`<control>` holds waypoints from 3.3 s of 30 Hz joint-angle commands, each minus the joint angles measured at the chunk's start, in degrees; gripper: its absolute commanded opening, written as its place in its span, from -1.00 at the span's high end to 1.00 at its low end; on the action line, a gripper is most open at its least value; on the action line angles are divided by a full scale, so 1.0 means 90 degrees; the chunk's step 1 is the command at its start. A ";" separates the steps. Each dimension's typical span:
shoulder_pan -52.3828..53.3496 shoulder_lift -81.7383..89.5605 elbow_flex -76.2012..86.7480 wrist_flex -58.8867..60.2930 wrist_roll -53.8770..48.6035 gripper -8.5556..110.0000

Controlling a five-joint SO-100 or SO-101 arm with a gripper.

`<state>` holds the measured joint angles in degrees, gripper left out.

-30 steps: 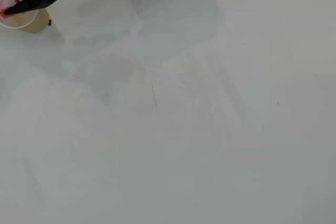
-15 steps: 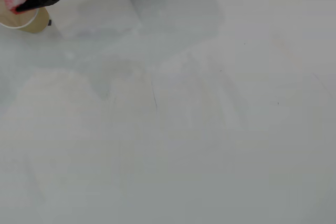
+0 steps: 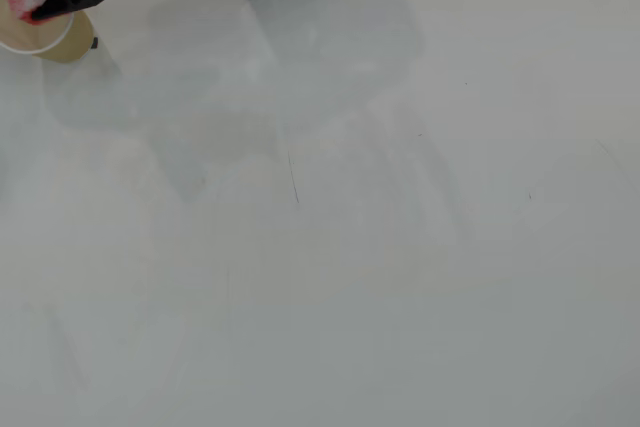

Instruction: Pick up the cube and drop it in the cup.

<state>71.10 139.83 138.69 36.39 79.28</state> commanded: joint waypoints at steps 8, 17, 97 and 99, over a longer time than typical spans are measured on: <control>-0.0029 -0.0518 -0.2061 0.0566 0.0195 0.81; 0.0029 -0.0801 -0.2422 0.1475 0.0195 0.82; 0.0000 -0.1826 -0.3232 0.1572 0.0322 0.07; -0.0010 -0.1797 -0.3164 0.1553 0.0322 0.07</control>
<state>70.75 121.99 117.86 50.71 81.74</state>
